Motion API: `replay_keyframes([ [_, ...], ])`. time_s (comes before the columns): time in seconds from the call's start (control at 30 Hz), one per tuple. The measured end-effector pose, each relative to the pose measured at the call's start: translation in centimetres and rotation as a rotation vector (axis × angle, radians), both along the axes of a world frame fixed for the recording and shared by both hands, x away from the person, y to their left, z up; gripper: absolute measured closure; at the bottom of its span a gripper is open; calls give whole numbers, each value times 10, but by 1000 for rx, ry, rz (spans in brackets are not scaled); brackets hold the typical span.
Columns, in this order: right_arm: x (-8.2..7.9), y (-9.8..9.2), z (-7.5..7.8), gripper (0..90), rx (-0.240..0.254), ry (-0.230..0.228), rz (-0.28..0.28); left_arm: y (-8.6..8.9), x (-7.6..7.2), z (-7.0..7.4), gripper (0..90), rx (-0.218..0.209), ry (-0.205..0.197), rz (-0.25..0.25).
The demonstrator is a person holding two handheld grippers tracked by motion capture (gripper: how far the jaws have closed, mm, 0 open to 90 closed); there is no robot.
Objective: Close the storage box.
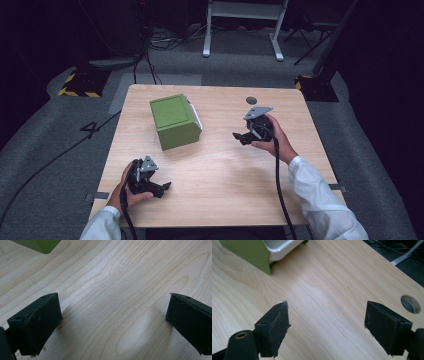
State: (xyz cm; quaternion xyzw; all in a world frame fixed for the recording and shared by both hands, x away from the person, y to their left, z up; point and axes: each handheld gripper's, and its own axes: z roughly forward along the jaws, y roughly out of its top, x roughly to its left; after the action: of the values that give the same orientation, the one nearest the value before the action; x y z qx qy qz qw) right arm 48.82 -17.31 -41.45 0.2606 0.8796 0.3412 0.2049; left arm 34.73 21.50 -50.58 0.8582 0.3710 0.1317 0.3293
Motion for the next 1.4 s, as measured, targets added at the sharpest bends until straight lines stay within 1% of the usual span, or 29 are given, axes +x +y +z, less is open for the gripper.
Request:
replay_keyframes([
  [0.1,-8,-18,-1,196,-14,-4,-9,0,0,0,2,-3,0,3],
  [0.43,-30,-72,-8,184,-14,15,-37,0,0,0,2,-3,1,4],
  [0.53,-37,-86,-12,178,-32,14,-52,0,0,0,2,-3,1,4],
  [0.63,-45,-100,-17,178,-40,24,-63,-1,0,0,2,-3,1,5],
  [0.7,-51,-110,-21,179,-39,33,-70,-1,0,0,2,-2,1,6],
  [0.87,-64,-130,-37,181,-72,53,-88,-1,0,0,2,-1,-1,9],
  [0.97,-73,-140,-45,179,-78,65,-94,-1,0,0,2,-1,-1,10],
  [1.07,-82,-150,-52,178,-82,62,-93,-1,0,0,2,-1,-1,11],
  [1.13,-88,-157,-56,178,-73,59,-100,-1,0,0,2,0,-2,13],
  [1.17,-91,-161,-58,178,-56,63,-109,-1,0,0,2,0,-1,13],
  [1.3,-100,-175,-66,179,-17,86,-137,-1,0,0,2,0,-2,13],
  [1.4,-106,-184,-74,181,0,100,-163,-1,-1,0,2,-1,-1,15],
])
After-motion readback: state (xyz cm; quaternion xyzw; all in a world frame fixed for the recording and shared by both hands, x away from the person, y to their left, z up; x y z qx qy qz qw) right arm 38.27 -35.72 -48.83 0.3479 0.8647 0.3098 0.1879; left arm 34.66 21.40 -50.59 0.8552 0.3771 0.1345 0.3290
